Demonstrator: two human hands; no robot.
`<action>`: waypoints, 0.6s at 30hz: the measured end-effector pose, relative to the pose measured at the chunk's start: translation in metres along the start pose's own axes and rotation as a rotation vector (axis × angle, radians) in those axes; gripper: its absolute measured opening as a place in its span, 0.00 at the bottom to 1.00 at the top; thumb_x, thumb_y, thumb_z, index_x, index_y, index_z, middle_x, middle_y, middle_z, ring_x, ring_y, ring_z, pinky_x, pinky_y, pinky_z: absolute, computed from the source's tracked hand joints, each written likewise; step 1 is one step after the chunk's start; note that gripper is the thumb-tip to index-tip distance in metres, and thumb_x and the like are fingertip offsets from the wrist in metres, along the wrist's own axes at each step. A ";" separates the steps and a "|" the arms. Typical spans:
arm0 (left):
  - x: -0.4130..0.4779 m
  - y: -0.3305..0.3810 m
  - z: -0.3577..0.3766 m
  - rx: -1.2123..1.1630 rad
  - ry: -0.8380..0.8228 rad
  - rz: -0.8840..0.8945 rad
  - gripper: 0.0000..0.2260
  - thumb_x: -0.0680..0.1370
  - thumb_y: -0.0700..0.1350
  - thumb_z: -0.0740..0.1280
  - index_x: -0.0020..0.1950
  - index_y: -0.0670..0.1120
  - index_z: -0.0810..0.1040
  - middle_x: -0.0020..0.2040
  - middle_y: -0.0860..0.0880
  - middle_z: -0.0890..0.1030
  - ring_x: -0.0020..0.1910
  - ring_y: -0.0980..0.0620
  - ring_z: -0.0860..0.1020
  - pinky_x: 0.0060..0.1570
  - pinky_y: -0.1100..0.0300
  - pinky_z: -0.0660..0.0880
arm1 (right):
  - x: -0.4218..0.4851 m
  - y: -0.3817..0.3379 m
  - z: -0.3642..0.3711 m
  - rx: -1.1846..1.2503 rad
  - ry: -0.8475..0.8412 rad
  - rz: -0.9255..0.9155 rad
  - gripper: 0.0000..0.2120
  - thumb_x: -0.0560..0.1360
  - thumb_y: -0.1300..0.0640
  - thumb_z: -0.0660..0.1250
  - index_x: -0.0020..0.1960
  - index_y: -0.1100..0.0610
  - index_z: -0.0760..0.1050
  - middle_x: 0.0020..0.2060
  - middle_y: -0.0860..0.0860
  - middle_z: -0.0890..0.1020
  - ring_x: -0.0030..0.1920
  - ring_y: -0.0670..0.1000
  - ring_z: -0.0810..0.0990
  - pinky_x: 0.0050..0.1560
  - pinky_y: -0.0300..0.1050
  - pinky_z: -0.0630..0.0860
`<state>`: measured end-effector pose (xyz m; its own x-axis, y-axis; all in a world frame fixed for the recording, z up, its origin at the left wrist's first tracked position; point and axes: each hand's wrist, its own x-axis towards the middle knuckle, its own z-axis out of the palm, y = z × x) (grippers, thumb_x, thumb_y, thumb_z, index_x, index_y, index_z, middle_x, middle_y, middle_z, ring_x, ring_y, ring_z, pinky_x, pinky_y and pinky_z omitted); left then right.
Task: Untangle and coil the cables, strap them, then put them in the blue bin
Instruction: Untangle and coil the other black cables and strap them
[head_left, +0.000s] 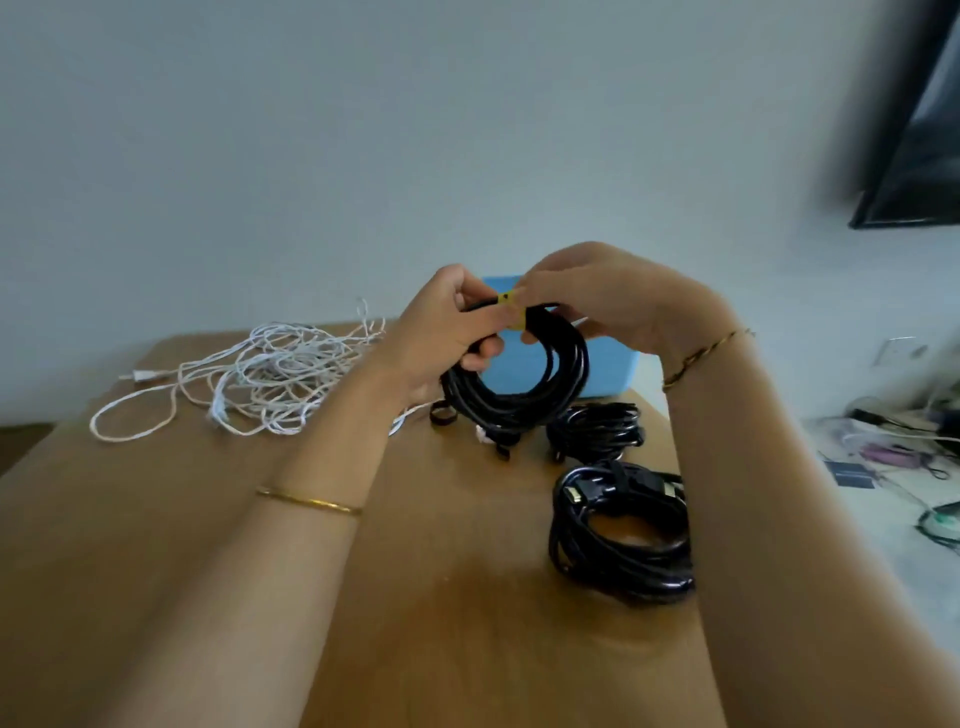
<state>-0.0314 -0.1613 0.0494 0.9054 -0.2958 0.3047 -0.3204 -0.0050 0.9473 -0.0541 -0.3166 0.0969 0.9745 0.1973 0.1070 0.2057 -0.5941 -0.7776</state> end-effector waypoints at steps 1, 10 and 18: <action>0.007 -0.003 0.013 -0.065 -0.011 -0.047 0.11 0.77 0.36 0.66 0.45 0.43 0.64 0.34 0.46 0.73 0.24 0.56 0.69 0.20 0.66 0.61 | -0.005 0.008 -0.010 -0.041 -0.002 0.008 0.11 0.75 0.59 0.65 0.54 0.63 0.78 0.49 0.59 0.83 0.48 0.52 0.84 0.55 0.50 0.78; 0.050 -0.035 0.062 -0.211 -0.168 -0.438 0.06 0.79 0.40 0.62 0.49 0.39 0.76 0.39 0.43 0.77 0.36 0.50 0.76 0.38 0.60 0.75 | 0.014 0.083 -0.035 0.009 0.165 0.198 0.02 0.75 0.64 0.66 0.45 0.62 0.77 0.42 0.66 0.82 0.43 0.61 0.83 0.50 0.53 0.80; 0.041 -0.058 0.004 0.414 0.164 -0.427 0.06 0.79 0.37 0.60 0.46 0.42 0.76 0.45 0.44 0.78 0.37 0.53 0.76 0.36 0.62 0.73 | 0.031 0.123 -0.006 -0.498 0.168 0.329 0.03 0.74 0.66 0.61 0.42 0.64 0.72 0.36 0.56 0.72 0.42 0.55 0.70 0.39 0.44 0.66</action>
<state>0.0234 -0.1773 0.0069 0.9981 -0.0352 -0.0501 0.0277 -0.4708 0.8818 0.0022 -0.3883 0.0078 0.9865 -0.1590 0.0383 -0.1299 -0.9036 -0.4081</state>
